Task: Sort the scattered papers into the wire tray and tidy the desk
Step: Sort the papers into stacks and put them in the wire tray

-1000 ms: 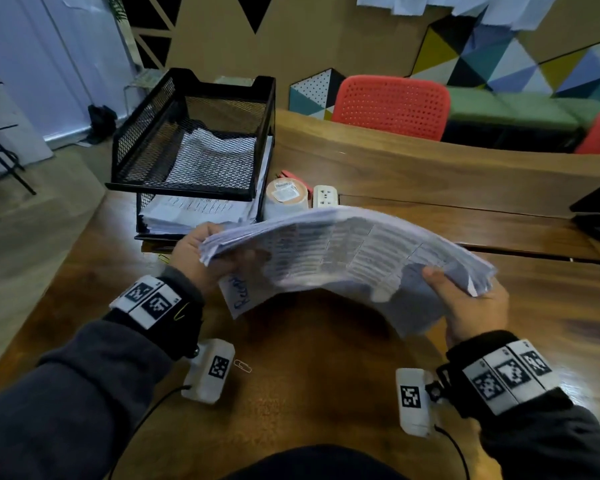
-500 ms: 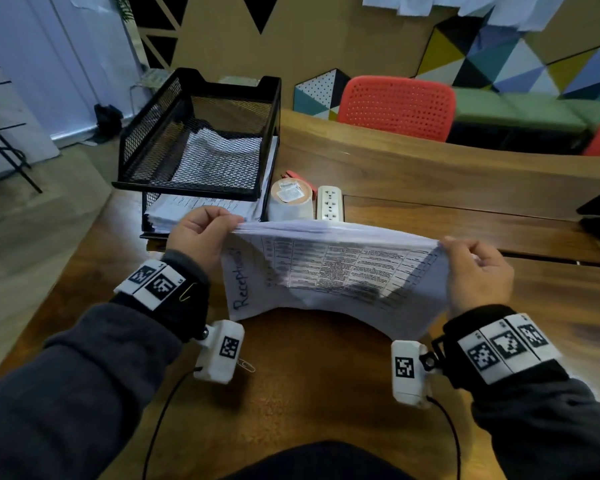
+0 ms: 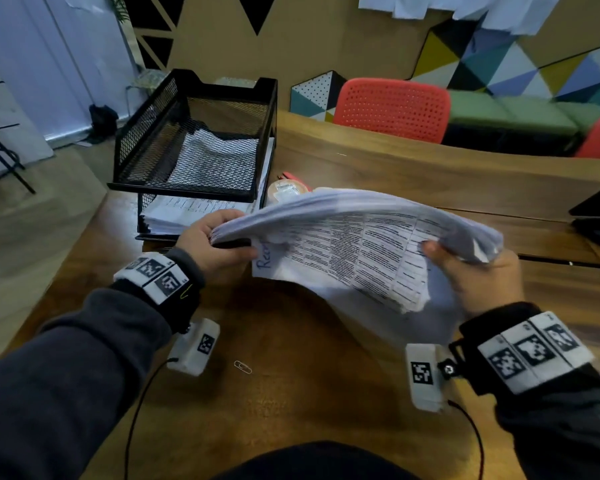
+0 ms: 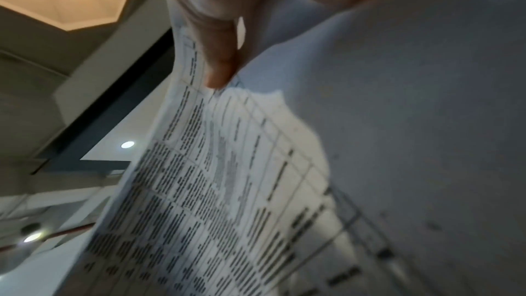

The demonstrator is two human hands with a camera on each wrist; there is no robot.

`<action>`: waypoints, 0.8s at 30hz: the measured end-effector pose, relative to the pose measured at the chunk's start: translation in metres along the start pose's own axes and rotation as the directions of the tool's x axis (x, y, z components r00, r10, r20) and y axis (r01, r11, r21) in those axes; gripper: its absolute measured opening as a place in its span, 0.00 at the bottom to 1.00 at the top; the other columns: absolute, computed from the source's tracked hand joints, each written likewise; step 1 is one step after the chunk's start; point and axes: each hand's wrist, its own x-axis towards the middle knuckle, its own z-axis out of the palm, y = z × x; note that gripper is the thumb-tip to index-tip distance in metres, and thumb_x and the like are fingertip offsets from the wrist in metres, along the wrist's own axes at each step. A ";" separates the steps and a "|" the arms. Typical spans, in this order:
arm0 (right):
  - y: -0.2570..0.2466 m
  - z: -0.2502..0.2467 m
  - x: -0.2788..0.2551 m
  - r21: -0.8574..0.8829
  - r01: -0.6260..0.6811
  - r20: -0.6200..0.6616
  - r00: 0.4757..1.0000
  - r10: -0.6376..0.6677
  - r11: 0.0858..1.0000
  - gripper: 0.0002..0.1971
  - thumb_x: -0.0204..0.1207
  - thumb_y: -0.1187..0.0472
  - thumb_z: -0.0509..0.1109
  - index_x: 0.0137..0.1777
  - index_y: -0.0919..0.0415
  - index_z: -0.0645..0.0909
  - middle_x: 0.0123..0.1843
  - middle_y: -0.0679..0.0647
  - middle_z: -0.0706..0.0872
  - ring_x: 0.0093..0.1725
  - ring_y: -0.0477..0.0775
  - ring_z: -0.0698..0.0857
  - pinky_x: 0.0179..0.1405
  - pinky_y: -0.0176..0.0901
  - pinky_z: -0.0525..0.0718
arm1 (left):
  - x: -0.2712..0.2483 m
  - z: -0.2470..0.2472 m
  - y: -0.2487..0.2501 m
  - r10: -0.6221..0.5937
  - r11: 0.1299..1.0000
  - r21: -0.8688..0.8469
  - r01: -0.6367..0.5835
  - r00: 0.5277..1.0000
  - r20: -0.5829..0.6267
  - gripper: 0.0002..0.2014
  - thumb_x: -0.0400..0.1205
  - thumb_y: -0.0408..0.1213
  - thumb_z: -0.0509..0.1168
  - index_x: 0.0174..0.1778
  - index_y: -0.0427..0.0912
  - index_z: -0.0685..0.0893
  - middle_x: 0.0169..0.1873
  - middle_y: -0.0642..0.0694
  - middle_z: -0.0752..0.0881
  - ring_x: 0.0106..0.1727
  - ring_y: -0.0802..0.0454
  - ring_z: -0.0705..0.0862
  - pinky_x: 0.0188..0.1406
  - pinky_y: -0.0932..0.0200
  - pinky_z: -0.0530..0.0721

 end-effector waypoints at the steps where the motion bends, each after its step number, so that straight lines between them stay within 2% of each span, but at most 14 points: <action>1: -0.004 -0.004 0.000 -0.008 0.031 0.020 0.999 -0.031 0.999 0.16 0.65 0.76 0.75 0.36 0.53 0.80 0.23 0.29 0.85 0.26 0.28 0.83 0.29 0.19 0.79 | -0.001 0.000 0.003 -0.001 1.000 -0.003 0.001 1.000 -0.010 0.16 0.60 0.34 0.79 0.39 0.48 0.82 0.30 0.57 0.90 0.34 0.65 0.88 0.31 0.71 0.84; 3: -0.009 -0.010 -0.003 -0.045 0.088 0.077 0.994 -0.084 0.995 0.15 0.65 0.73 0.77 0.32 0.48 0.84 0.26 0.27 0.85 0.30 0.28 0.84 0.33 0.19 0.80 | -0.004 0.001 0.010 0.023 0.999 0.039 -0.019 0.995 -0.093 0.12 0.69 0.24 0.70 0.35 0.47 0.82 0.24 0.64 0.88 0.29 0.67 0.86 0.26 0.73 0.83; 5: -0.011 -0.012 -0.010 -0.090 0.129 0.085 0.989 -0.121 0.988 0.16 0.63 0.65 0.78 0.33 0.38 0.87 0.30 0.25 0.86 0.33 0.28 0.85 0.37 0.20 0.82 | -0.006 -0.002 0.014 0.080 0.997 0.029 -0.075 0.972 -0.219 0.15 0.71 0.22 0.70 0.33 0.50 0.84 0.23 0.65 0.88 0.31 0.64 0.87 0.25 0.71 0.84; 6: -0.010 -0.012 -0.012 -0.078 0.124 0.059 0.991 -0.119 0.989 0.13 0.61 0.62 0.78 0.33 0.38 0.87 0.30 0.25 0.86 0.34 0.27 0.85 0.38 0.20 0.81 | -0.008 -0.002 0.020 0.086 0.994 -0.041 -0.100 0.964 -0.253 0.13 0.70 0.24 0.71 0.32 0.50 0.86 0.23 0.64 0.88 0.30 0.64 0.87 0.25 0.70 0.83; 7: -0.007 -0.012 -0.014 -0.062 0.116 0.025 0.993 -0.114 0.991 0.09 0.61 0.61 0.78 0.32 0.43 0.86 0.29 0.24 0.85 0.33 0.26 0.85 0.37 0.19 0.81 | -0.011 -0.002 0.022 0.091 0.988 -0.098 -0.119 0.962 -0.258 0.11 0.69 0.27 0.73 0.30 0.49 0.87 0.23 0.62 0.88 0.28 0.66 0.87 0.23 0.70 0.82; 9: 0.009 -0.011 -0.019 -0.073 0.060 -0.052 0.997 -0.064 0.995 0.12 0.63 0.65 0.79 0.37 0.48 0.81 0.29 0.29 0.86 0.34 0.28 0.85 0.38 0.20 0.81 | -0.018 0.007 0.023 0.083 0.989 -0.101 -0.111 0.966 -0.246 0.11 0.71 0.26 0.72 0.31 0.48 0.83 0.18 0.65 0.86 0.23 0.71 0.84 0.20 0.76 0.78; 11: 0.027 -0.007 -0.026 -0.036 -0.112 -0.095 0.990 0.108 0.993 0.13 0.63 0.67 0.80 0.44 0.54 0.81 0.38 0.42 0.89 0.41 0.41 0.87 0.48 0.36 0.86 | -0.028 0.017 0.015 0.045 0.995 -0.075 -0.062 0.977 -0.210 0.13 0.73 0.24 0.69 0.37 0.48 0.80 0.21 0.66 0.86 0.26 0.71 0.85 0.22 0.77 0.79; 12: 0.035 -0.004 -0.029 0.005 -0.200 -0.089 0.976 0.200 0.980 0.14 0.63 0.68 0.80 0.46 0.55 0.81 0.44 0.48 0.89 0.43 0.46 0.88 0.49 0.41 0.86 | -0.031 0.023 0.009 0.024 0.998 -0.058 -0.035 0.983 -0.180 0.13 0.73 0.24 0.69 0.39 0.50 0.82 0.24 0.64 0.88 0.29 0.68 0.86 0.25 0.72 0.82; 15: 0.042 0.000 -0.023 0.045 -0.300 -0.138 0.943 0.303 0.953 0.14 0.63 0.70 0.79 0.44 0.57 0.81 0.52 0.60 0.87 0.37 0.41 0.88 0.39 0.34 0.87 | -0.033 0.037 -0.001 -0.113 0.994 -0.028 0.109 0.973 -0.202 0.09 0.73 0.29 0.71 0.34 0.49 0.83 0.25 0.54 0.88 0.34 0.51 0.86 0.28 0.60 0.82; 16: 0.037 -0.001 -0.019 0.011 -0.294 -0.168 0.942 0.292 0.956 0.16 0.64 0.69 0.79 0.48 0.57 0.79 0.53 0.59 0.86 0.42 0.46 0.88 0.41 0.36 0.87 | -0.031 0.039 0.001 -0.124 0.992 -0.021 0.123 0.966 -0.226 0.09 0.74 0.30 0.71 0.32 0.49 0.82 0.27 0.52 0.87 0.35 0.49 0.85 0.28 0.60 0.80; 18: 0.019 -0.006 -0.012 -0.180 -0.225 -0.266 0.948 0.173 0.958 0.27 0.61 0.64 0.82 0.58 0.56 0.74 0.57 0.55 0.80 0.57 0.56 0.83 0.57 0.49 0.84 | -0.028 0.041 0.015 -0.047 0.998 0.039 0.057 0.972 -0.230 0.07 0.74 0.32 0.71 0.32 0.47 0.82 0.30 0.49 0.86 0.35 0.48 0.84 0.30 0.58 0.81; 20: -0.006 -0.010 -0.011 -0.490 -0.053 -0.284 0.953 -0.101 0.870 0.40 0.57 0.54 0.83 0.69 0.54 0.69 0.66 0.55 0.73 0.67 0.57 0.73 0.69 0.57 0.74 | -0.027 0.044 0.037 0.140 0.980 0.161 -0.118 0.981 -0.134 0.07 0.72 0.37 0.72 0.35 0.37 0.86 0.35 0.41 0.88 0.36 0.47 0.86 0.33 0.53 0.85; 22: -0.031 -0.004 -0.014 -0.747 0.154 -0.037 0.962 -0.272 0.647 0.47 0.55 0.45 0.81 0.74 0.49 0.63 0.74 0.55 0.67 0.75 0.58 0.64 0.75 0.61 0.63 | -0.025 0.053 0.055 0.362 0.902 0.263 -0.343 0.932 -0.027 0.20 0.68 0.47 0.73 0.33 0.28 0.87 0.34 0.33 0.87 0.33 0.46 0.84 0.31 0.54 0.84; 24: -0.046 0.008 -0.014 -0.837 0.344 0.268 0.936 -0.229 0.425 0.40 0.60 0.42 0.78 0.72 0.41 0.67 0.75 0.49 0.67 0.79 0.56 0.60 0.75 0.65 0.55 | -0.022 0.065 0.073 0.514 0.808 0.288 -0.514 0.854 0.083 0.23 0.67 0.50 0.70 0.29 0.26 0.87 0.29 0.32 0.86 0.30 0.47 0.82 0.27 0.57 0.81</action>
